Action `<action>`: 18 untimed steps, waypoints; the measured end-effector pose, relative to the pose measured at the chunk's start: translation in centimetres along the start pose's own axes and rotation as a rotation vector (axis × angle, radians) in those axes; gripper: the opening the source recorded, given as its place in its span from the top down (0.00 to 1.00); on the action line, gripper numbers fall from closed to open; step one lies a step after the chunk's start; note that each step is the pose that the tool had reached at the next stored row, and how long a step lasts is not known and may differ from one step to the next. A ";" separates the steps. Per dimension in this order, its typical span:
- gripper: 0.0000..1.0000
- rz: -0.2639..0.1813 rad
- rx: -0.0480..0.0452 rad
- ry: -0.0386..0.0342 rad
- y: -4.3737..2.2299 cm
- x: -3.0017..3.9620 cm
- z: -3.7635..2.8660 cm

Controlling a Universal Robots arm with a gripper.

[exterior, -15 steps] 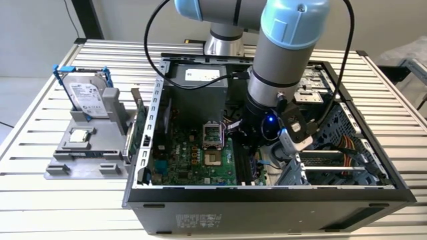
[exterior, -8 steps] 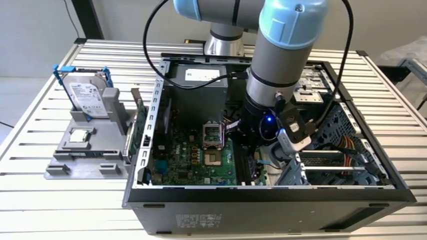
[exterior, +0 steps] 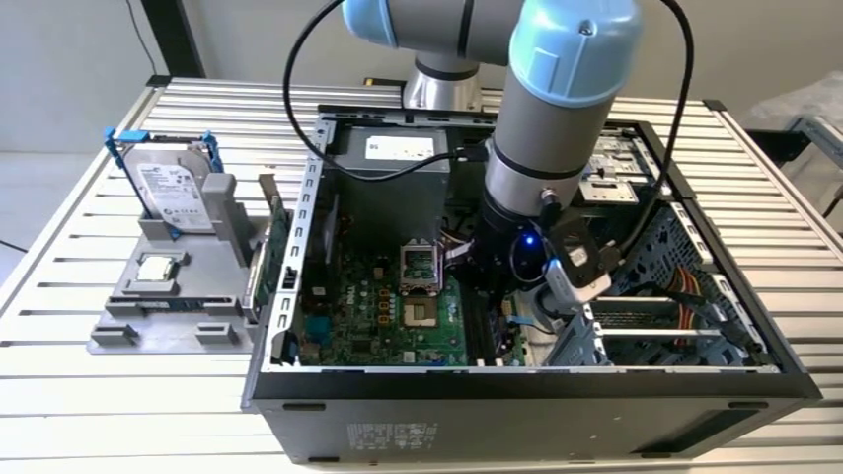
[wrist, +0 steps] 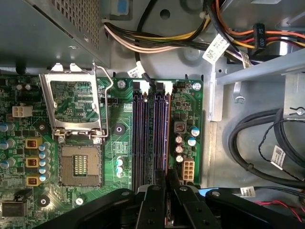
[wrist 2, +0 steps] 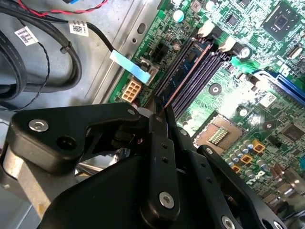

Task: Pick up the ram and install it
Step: 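Insert the ram into the slot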

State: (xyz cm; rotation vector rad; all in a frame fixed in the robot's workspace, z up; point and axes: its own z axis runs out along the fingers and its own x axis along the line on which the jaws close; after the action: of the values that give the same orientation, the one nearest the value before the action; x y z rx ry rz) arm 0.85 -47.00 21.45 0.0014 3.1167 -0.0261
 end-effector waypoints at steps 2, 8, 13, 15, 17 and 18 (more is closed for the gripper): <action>1.00 0.000 -0.0014 0.0001 0.00 0.00 0.10; 0.00 0.000 -0.0078 -0.0004 0.05 -0.01 0.18; 0.00 0.000 -0.0082 -0.0002 0.02 0.00 0.14; 0.00 0.000 -0.0079 0.0003 0.00 0.00 0.01; 0.00 0.000 -0.0082 0.0010 0.01 -0.01 -0.38; 0.00 0.000 -0.0081 0.0018 0.00 -0.02 -0.63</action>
State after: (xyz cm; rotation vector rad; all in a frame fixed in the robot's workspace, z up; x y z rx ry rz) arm 0.85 -46.99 22.08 0.0015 3.1186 -0.0135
